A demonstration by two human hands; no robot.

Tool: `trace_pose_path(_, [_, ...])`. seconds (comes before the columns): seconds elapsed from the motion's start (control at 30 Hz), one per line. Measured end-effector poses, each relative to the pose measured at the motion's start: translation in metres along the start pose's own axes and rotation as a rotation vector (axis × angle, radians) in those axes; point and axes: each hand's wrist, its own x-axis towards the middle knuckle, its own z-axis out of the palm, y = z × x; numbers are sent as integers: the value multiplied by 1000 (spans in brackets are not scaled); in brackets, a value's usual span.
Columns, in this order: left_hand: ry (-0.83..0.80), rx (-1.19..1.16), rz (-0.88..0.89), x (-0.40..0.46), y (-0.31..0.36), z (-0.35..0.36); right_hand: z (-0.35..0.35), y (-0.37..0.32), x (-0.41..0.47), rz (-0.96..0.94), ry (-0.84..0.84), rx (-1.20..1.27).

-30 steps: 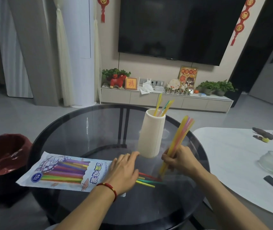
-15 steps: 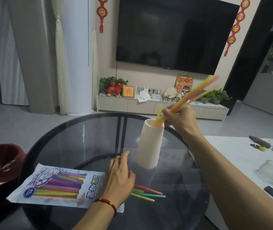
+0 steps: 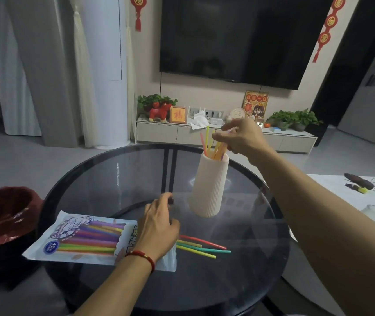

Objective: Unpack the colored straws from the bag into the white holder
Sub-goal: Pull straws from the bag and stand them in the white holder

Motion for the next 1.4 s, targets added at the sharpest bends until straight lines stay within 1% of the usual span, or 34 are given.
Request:
trace_pose_path(0.07, [-43, 28, -5, 1, -1, -3, -3, 0, -3, -73, 113, 5])
trace_pose_path(0.1, [-83, 69, 5, 2, -2, -6, -3, 0, -5, -123, 146, -34])
trace_pose_path(0.13, [-142, 140, 28, 3, -4, -9, -3, 0, -7, -172, 149, -111])
trace_pose_path(0.2, [-336, 342, 93, 3, -11, -16, -3, 1, -11, -254, 134, -239])
trace_pose_path(0.23, [-449, 442, 108, 1, -16, -19, -4, 3, -16, -291, 170, -242])
trace_pose_path(0.27, [-550, 530, 106, -1, -21, -22, -6, 4, -22, -340, 241, -211])
trace_pose_path(0.3, [-641, 602, 89, -5, -28, -24, -7, 9, -33, -392, 319, -159])
trace_pose_path(0.33, [-707, 651, 77, -7, -34, -26, -7, 15, -45, -431, 361, -108])
trace_pose_path(0.37, [-745, 678, 80, -7, -37, -27, -3, 26, -60, -442, 336, -67])
trace_pose_path(0.4, [-753, 687, 95, -7, -37, -28, 4, 40, -78, -425, 231, -49])
trace_pose_path(0.43, [-735, 689, 116, -6, -36, -29, 15, 57, -99, -387, 78, -66])
trace_pose_path(0.5, [-673, 708, 174, -3, -32, -28, 41, 99, -139, -288, -206, -181])
trace_pose_path(0.53, [-651, 717, 199, -2, -29, -28, 54, 120, -156, -239, -290, -248])
trace_pose_path(0.57, [-635, 714, 217, -2, -28, -27, 65, 136, -170, -191, -332, -308])
trace_pose_path(0.6, [-618, 698, 231, -2, -27, -26, 73, 148, -182, -147, -347, -341])
trace_pose_path(0.67, [-587, 648, 245, -4, -24, -26, 89, 156, -195, -105, -336, -308])
trace_pose_path(0.7, [-578, 621, 246, -6, -23, -26, 96, 155, -197, -120, -320, -311])
trace_pose_path(0.83, [-549, 572, 297, -12, -16, -23, 114, 143, -200, -283, -277, -415])
trace_pose_path(0.97, [-559, 570, 285, -13, -13, -20, 121, 130, -198, -256, -301, -258])
trace_pose_path(1.03, [-567, 544, 275, -13, -14, -21, 125, 131, -198, -318, -300, -270])
trace_pose_path(1.1, [-580, 522, 267, -12, -16, -20, 124, 132, -198, -371, -323, -226])
trace_pose_path(1.2, [-592, 549, 250, -11, -19, -22, 117, 135, -193, -359, -334, -135])
trace_pose_path(1.33, [-561, 681, 222, -9, -25, -26, 106, 150, -187, -294, -267, -143])
trace_pose_path(1.4, [-534, 711, 227, -8, -26, -26, 100, 154, -185, -300, -255, -177])
